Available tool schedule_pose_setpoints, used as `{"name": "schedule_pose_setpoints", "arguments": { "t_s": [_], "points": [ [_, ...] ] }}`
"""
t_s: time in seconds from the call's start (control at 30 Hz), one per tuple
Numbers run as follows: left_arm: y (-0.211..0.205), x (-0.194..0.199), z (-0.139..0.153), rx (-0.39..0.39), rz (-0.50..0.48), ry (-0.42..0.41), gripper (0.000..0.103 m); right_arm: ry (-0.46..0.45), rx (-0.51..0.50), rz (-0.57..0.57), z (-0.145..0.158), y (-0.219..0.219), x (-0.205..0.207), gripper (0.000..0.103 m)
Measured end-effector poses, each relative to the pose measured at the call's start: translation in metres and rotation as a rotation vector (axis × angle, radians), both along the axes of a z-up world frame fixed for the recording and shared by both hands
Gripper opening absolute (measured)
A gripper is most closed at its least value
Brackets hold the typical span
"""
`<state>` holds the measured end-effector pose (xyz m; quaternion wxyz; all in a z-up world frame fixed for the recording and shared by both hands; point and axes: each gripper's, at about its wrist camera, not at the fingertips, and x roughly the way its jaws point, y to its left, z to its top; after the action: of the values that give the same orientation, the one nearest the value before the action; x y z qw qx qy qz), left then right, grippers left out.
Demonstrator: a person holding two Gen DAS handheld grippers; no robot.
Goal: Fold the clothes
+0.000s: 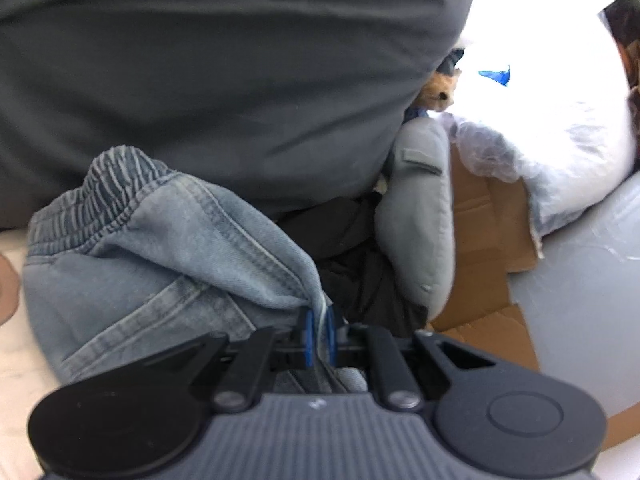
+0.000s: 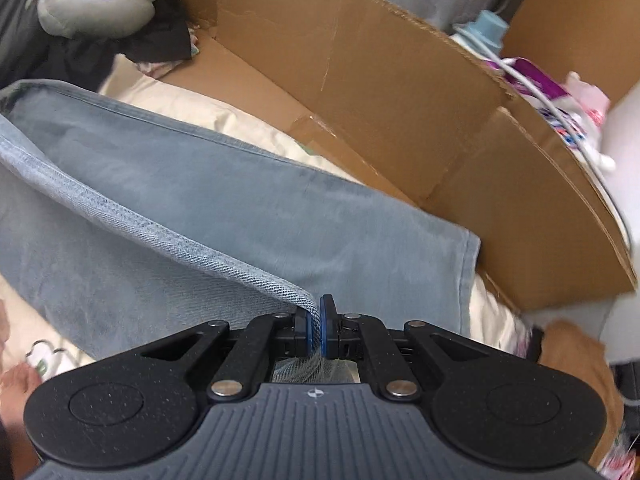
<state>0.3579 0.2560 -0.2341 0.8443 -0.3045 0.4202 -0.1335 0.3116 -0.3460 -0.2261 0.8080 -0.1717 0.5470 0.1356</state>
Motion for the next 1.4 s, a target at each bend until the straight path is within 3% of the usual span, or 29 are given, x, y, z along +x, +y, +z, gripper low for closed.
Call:
{"name": "schedule_pose_setpoints", "arguments": {
  "t_s": [0.3, 0.77, 0.93, 1.1, 1.17, 1.4],
  "points": [
    [-0.027, 0.033, -0.039, 0.049, 0.011, 0.028, 0.008, 0.038, -0.045, 0.002, -0.055, 0.021, 0.059, 0.002],
    [-0.042, 0.055, -0.031, 0.077, 0.014, 0.012, 0.008, 0.032, -0.077, -0.015, -0.083, 0.041, 0.107, 0.001],
    [-0.054, 0.072, -0.043, 0.112, 0.019, 0.039, 0.009, 0.059, -0.075, -0.042, -0.103, 0.044, 0.131, 0.002],
    [-0.064, 0.075, -0.041, 0.134, 0.011, 0.059, 0.021, 0.080, -0.113, -0.068, -0.130, 0.048, 0.144, 0.019],
    [-0.067, 0.068, -0.032, 0.155, -0.016, 0.026, 0.028, 0.069, -0.116, -0.068, -0.132, 0.049, 0.144, 0.021],
    [-0.075, 0.037, -0.013, 0.149, -0.118, -0.016, 0.028, 0.006, -0.077, -0.076, -0.116, 0.045, 0.136, 0.025]
  ]
}}
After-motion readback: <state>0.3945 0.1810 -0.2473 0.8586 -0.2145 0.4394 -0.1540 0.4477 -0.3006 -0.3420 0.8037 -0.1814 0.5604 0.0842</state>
